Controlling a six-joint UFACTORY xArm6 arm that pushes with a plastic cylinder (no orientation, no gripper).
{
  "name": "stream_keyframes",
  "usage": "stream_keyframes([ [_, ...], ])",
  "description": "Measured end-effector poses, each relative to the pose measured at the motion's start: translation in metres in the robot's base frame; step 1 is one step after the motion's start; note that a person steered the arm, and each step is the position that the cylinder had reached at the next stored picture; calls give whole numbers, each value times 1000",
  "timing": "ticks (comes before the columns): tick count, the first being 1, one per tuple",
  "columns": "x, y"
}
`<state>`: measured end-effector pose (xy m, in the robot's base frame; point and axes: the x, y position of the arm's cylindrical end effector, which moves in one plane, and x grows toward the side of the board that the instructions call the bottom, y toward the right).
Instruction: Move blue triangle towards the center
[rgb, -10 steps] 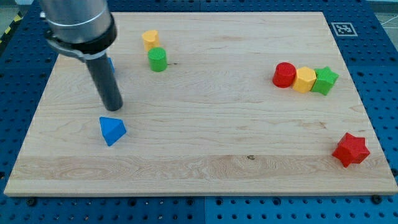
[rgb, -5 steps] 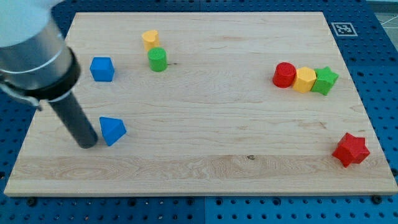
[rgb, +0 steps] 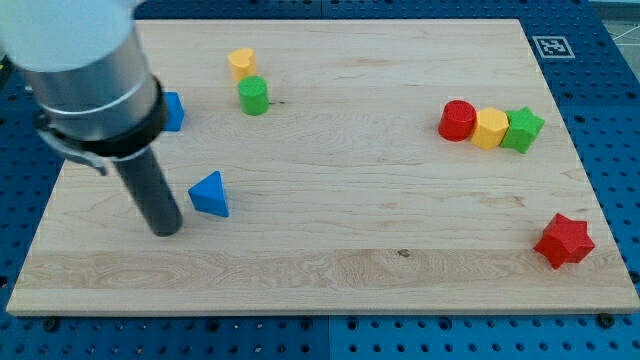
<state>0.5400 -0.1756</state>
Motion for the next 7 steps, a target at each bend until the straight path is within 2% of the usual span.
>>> stream_keyframes([
  [1, -9, -15],
  [3, -22, -1],
  [7, -24, 116],
])
